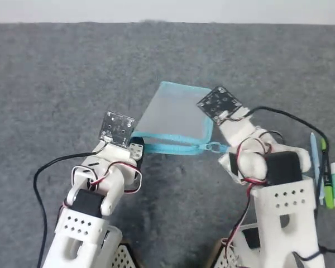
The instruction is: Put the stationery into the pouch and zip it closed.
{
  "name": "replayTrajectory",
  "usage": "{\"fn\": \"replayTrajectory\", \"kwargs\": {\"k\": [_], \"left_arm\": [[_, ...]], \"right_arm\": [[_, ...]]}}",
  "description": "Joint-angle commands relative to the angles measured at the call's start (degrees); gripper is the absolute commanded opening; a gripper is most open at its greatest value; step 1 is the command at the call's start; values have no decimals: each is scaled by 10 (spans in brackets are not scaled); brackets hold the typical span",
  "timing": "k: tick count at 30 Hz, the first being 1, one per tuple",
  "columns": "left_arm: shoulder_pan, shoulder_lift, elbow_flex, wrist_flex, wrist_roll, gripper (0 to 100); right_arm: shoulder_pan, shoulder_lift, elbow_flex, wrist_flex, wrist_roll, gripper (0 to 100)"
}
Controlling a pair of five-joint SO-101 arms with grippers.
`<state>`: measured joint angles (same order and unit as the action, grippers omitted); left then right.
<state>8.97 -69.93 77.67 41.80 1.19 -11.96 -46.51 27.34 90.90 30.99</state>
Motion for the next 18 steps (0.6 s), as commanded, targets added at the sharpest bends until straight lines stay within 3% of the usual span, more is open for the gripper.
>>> {"fn": "replayTrajectory", "kwargs": {"k": [1, 7, 13, 18], "left_arm": [[-38, -10, -10, -17, 11, 11], [-52, -10, -7, -18, 11, 11], [-51, -9, -7, -18, 11, 12], [-55, -9, -4, -16, 11, 12]], "right_arm": [[31, -16, -17, -12, 12, 6], [27, -18, 40, -21, 13, 31], [30, -26, 18, 57, 15, 323], [69, -22, -32, 119, 22, 278]]}}
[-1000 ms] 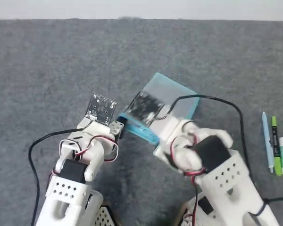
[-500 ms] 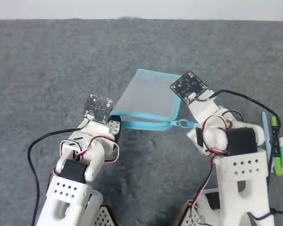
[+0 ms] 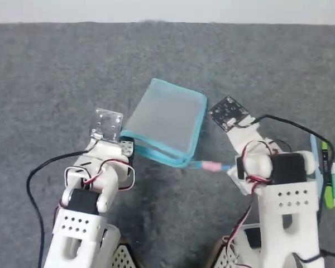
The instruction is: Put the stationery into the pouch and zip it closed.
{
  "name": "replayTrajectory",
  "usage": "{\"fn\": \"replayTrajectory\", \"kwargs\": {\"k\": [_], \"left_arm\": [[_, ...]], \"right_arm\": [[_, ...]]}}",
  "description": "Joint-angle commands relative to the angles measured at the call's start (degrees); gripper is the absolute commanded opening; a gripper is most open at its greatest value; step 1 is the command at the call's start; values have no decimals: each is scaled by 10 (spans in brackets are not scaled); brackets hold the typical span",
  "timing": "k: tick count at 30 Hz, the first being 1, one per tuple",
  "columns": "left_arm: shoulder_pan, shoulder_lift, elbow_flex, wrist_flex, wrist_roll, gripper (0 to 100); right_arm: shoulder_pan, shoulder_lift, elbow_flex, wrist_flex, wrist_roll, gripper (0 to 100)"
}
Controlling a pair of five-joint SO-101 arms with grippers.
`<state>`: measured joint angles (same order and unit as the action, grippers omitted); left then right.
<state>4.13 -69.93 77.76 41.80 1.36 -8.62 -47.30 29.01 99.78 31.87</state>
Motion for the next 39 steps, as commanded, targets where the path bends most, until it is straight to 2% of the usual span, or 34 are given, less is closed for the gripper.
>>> {"fn": "replayTrajectory", "kwargs": {"k": [1, 5, 9, 13, 16, 26, 33, 39], "left_arm": [[-7, -10, -1, -16, 10, 12], [-7, -10, 2, -16, 10, 12], [-7, -10, 2, -16, 10, 13], [-7, -10, 2, -16, 10, 13], [-7, -11, 6, -16, 10, 13], [-7, -13, 15, -18, 8, 13], [-7, -11, 15, -18, 9, 13], [-7, -10, 15, -18, 9, 13]], "right_arm": [[65, -11, -54, 29, 28, 264], [226, 32, -57, 25, 129, 245], [386, 103, -68, -22, 219, 245], [494, 182, -100, -80, 284, 245], [549, 256, -125, -124, 301, 245], [644, 532, -272, -224, 302, 245], [669, 705, -466, -172, 302, 244], [680, 821, -567, -146, 302, 243]]}}
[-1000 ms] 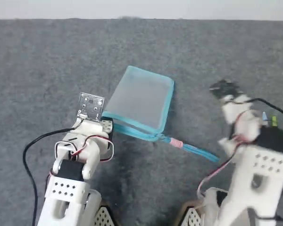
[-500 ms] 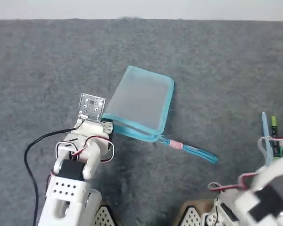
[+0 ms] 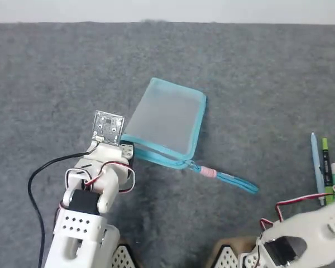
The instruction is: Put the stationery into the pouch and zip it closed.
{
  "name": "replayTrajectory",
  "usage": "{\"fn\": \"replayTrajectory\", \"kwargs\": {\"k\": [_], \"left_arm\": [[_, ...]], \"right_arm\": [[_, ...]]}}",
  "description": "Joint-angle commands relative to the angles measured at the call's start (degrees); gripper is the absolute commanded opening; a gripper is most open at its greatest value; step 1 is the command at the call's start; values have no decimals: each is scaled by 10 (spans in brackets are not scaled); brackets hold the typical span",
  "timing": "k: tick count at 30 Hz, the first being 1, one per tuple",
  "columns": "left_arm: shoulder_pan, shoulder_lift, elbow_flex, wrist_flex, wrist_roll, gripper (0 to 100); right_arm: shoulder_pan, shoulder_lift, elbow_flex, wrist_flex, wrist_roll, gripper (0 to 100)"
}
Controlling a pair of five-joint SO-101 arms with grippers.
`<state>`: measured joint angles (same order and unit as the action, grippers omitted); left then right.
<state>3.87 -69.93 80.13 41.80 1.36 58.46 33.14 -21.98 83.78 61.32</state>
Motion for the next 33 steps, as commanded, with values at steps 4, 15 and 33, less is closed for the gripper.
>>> {"fn": "replayTrajectory", "kwargs": {"k": [4, 15, 33], "left_arm": [[-4, -10, -8, -18, 9, 13], [-4, -14, -3, -18, 9, 13], [-4, -14, -3, -18, 9, 13]], "right_arm": [[13, 59, -84, 9, 8, 243], [14, 101, -107, 12, 8, 165], [-10, -19, -138, 133, -55, 7]]}}
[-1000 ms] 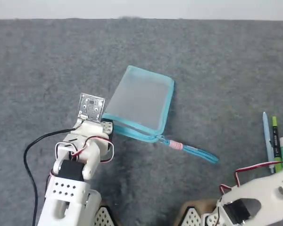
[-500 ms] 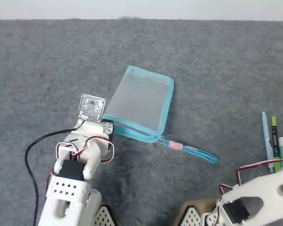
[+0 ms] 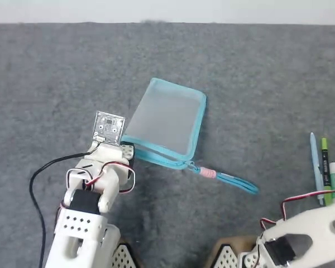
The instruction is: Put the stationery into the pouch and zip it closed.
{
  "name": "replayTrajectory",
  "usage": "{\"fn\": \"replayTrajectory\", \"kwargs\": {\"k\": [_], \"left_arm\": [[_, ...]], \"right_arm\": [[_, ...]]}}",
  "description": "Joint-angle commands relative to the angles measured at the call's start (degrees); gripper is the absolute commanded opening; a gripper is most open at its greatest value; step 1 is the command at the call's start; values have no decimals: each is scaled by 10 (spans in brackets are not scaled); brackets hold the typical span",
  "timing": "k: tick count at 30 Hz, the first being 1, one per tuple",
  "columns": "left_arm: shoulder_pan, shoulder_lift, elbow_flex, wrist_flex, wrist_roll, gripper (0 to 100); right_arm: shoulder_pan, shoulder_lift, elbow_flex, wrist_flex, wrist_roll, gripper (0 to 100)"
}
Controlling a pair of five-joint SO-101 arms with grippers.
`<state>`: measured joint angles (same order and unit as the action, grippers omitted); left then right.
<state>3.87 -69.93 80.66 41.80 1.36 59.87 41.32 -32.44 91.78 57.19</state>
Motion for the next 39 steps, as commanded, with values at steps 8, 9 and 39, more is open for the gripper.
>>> {"fn": "replayTrajectory", "kwargs": {"k": [8, 9, 39], "left_arm": [[-4, -14, -8, -19, 9, 13], [-4, -14, -8, -19, 9, 13], [-32, -9, -43, -51, 43, 13]], "right_arm": [[-105, -305, -29, 109, -78, 7], [-118, -328, -23, 109, -90, 7], [-1018, -801, 616, 109, -344, 6]]}}
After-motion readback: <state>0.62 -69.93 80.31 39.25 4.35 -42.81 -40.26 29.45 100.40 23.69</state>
